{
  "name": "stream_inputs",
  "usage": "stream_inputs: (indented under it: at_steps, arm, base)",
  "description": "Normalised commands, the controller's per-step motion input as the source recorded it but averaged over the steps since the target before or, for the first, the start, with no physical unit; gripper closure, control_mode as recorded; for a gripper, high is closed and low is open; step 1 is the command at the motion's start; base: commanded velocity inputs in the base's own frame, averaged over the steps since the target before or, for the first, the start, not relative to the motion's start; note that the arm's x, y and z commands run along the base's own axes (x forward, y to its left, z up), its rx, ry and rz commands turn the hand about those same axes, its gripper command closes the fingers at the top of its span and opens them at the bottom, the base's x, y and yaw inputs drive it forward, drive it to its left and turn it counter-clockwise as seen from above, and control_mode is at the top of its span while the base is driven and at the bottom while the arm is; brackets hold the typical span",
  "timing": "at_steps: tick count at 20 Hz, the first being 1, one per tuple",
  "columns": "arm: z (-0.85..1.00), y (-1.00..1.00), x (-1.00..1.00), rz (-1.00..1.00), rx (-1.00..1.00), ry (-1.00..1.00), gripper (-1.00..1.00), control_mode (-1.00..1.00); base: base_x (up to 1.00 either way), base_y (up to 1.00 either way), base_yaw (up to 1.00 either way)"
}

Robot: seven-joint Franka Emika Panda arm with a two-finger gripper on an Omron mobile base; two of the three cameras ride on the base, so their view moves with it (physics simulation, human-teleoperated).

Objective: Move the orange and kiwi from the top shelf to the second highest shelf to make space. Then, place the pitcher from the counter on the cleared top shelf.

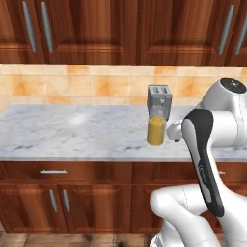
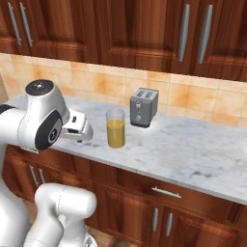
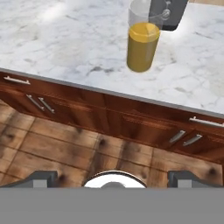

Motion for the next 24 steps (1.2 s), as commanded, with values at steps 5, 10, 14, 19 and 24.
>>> stream_inputs:
  at_steps: [5, 10, 14, 19, 24]
  arm:
    - [-0.45, -0.01, 0.25, 0.00, 0.00, -0.08, -1.00, -1.00]
    - [-0.14, -0.18, 0.38, 0.04, 0.00, -0.02, -1.00, -1.00]
    - [0.00, -0.35, 0.14, 0.04, 0.02, -0.20, -1.00, -1.00]
    - [0.00, -0.38, 0.42, 0.00, 0.00, -0.13, -1.00, -1.00]
    - [0.00, -0.18, 0.57, 0.00, 0.02, 0.00, -1.00, -1.00]
  base:
    - [0.00, 0.00, 0.00]
    - [0.00, 0.00, 0.00]
    - [0.00, 0.00, 0.00]
    - [0.00, 0.00, 0.00]
    - [0.00, 0.00, 0.00]
